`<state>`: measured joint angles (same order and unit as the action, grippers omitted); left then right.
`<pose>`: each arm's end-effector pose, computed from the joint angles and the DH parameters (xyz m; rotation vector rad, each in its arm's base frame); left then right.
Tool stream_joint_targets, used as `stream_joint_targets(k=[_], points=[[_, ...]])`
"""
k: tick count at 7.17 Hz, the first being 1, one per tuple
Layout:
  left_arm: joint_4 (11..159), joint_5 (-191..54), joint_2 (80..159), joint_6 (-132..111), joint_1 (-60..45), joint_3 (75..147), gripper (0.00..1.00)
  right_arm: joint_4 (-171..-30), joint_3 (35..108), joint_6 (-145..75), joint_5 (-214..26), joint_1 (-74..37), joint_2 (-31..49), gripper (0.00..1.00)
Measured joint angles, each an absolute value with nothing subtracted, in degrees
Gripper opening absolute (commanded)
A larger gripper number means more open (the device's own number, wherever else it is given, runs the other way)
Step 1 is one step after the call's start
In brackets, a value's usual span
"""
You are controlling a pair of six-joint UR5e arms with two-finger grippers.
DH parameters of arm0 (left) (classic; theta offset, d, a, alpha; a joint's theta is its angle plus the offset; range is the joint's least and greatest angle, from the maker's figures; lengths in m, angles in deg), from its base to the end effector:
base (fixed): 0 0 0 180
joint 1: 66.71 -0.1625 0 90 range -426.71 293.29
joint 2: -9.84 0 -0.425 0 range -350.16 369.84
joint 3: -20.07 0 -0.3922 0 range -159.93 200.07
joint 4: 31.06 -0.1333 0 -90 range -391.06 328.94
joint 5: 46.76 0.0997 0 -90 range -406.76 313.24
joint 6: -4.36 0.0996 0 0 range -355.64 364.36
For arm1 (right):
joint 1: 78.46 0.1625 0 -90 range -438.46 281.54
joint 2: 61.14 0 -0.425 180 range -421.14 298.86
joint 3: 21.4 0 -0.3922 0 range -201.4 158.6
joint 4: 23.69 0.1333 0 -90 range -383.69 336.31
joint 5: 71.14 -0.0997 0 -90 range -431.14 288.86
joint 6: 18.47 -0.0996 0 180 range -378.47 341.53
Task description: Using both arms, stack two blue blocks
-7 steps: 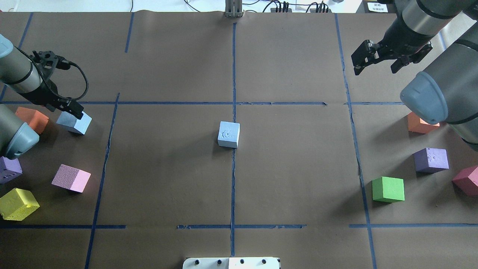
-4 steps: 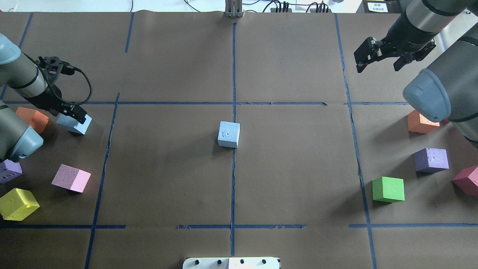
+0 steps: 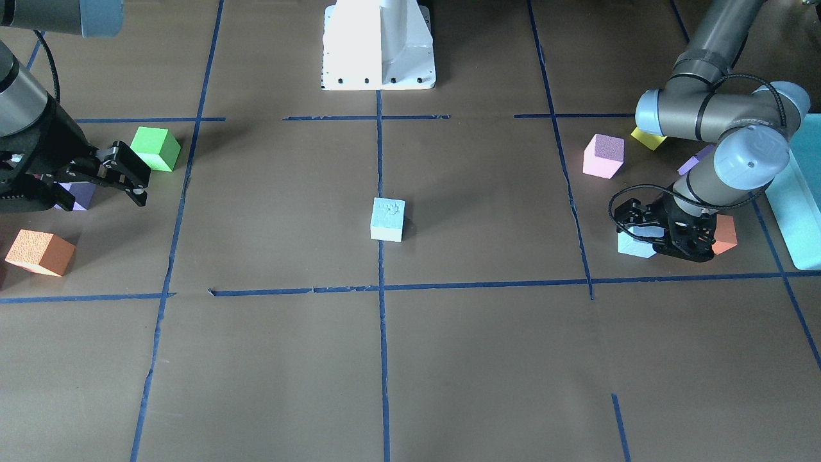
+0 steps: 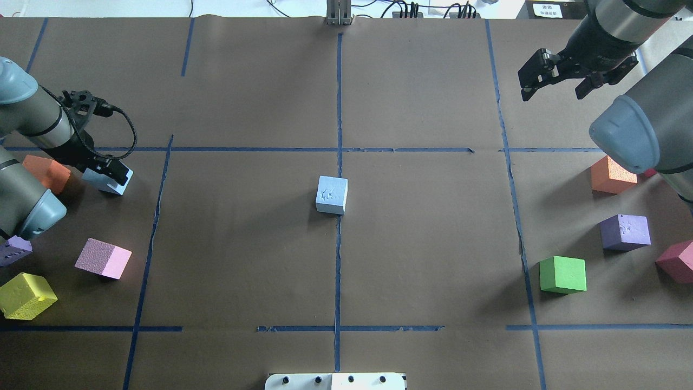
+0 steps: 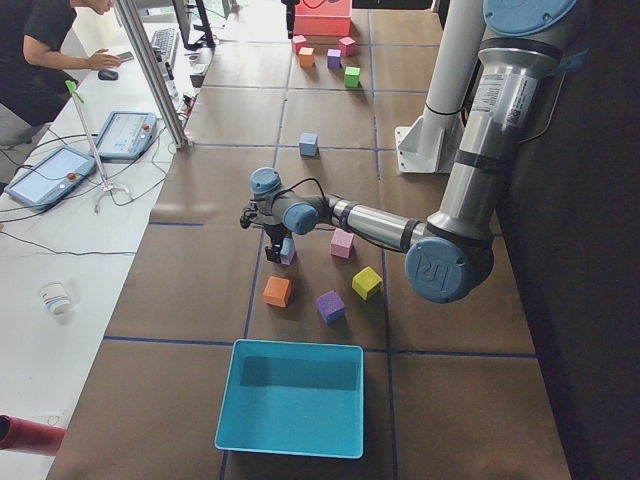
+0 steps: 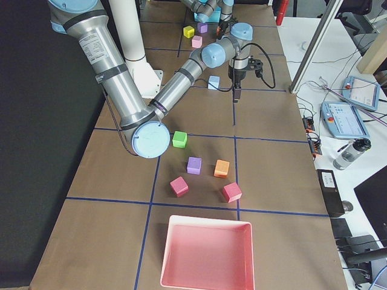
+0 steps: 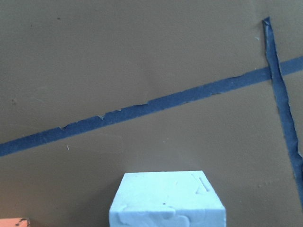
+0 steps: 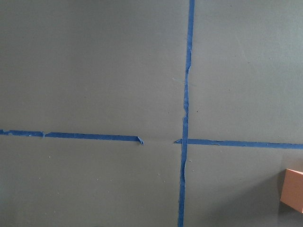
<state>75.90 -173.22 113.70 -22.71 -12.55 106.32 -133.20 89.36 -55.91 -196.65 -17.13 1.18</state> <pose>0.2989 -0.5404 0.5322 0.0636 0.7729 0.2956 -0.2140 -0.5487 0.2681 0.0786 -0.7739 -0.0112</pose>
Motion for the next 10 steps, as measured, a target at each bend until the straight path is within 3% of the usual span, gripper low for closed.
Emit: stream_joint_targets(k=[1,2,4,6,10], points=[[76.0,-173.2,113.7,-23.6,-12.6,106.3,0.22,-133.2,89.4,-55.9,-196.7,-17.0,1.2,1.0],[76.1,-173.3,113.7,-25.3,-12.6,106.6,0.07,-133.2,89.4,-55.9,-196.7,-16.8,1.2,1.0],[74.8,-173.4,113.4,-26.7,-12.4,109.7,0.05,-133.2,89.9,-55.9,-196.7,-16.4,1.4,1.0],[63.2,-173.2,115.0,-26.9,-12.2,117.9,0.05,-133.2,90.8,-55.0,-196.7,-16.1,2.3,1.0],[47.3,-173.2,130.5,-39.2,-16.7,122.7,0.05,-133.1,91.5,-35.0,-201.4,-7.2,11.4,1.0]])
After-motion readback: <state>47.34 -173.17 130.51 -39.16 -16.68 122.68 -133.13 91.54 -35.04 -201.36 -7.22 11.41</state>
